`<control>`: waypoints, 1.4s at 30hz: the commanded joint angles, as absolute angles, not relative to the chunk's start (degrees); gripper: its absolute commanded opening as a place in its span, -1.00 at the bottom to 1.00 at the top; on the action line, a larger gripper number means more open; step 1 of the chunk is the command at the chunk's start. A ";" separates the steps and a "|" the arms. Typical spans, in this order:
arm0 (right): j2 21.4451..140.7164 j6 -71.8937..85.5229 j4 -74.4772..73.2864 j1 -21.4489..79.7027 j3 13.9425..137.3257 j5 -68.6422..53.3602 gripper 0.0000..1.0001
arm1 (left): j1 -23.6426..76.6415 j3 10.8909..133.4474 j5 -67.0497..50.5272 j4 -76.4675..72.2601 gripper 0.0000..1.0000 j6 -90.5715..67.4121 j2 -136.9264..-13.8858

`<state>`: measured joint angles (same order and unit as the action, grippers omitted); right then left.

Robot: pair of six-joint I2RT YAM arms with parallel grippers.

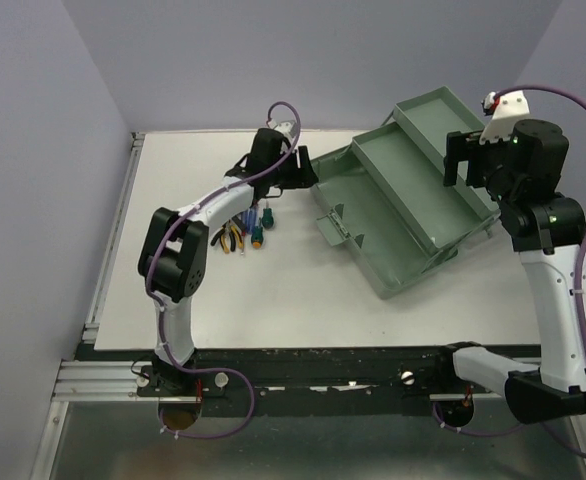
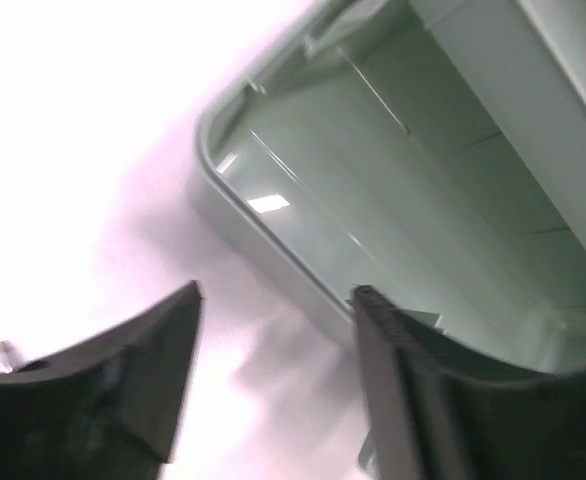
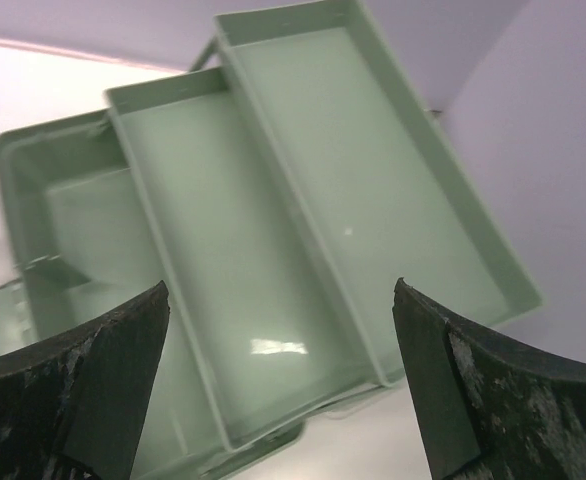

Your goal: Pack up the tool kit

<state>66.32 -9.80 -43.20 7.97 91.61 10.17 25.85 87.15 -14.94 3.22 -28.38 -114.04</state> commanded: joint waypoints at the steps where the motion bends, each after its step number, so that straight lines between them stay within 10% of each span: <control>1: 63.38 -3.96 -42.89 8.44 86.84 -4.21 1.00 | 23.82 92.89 -10.64 11.50 0.65 -21.89 -104.17; 10: 58.89 1.56 -38.41 8.35 78.76 -14.83 0.98 | 17.41 94.22 -6.17 32.74 0.96 -14.34 -93.61; 20: 64.24 7.11 -35.16 24.76 72.42 -10.47 0.61 | 10.02 72.69 -1.58 30.94 0.67 -11.95 -88.42; 42: 73.13 12.74 -30.06 37.62 71.02 -8.35 0.36 | 6.86 72.24 -3.96 37.53 0.09 -7.03 -103.18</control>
<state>73.69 13.26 -30.24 37.19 70.22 -9.89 7.44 70.72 -2.96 34.63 -8.23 -100.57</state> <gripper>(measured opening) 0.686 0.602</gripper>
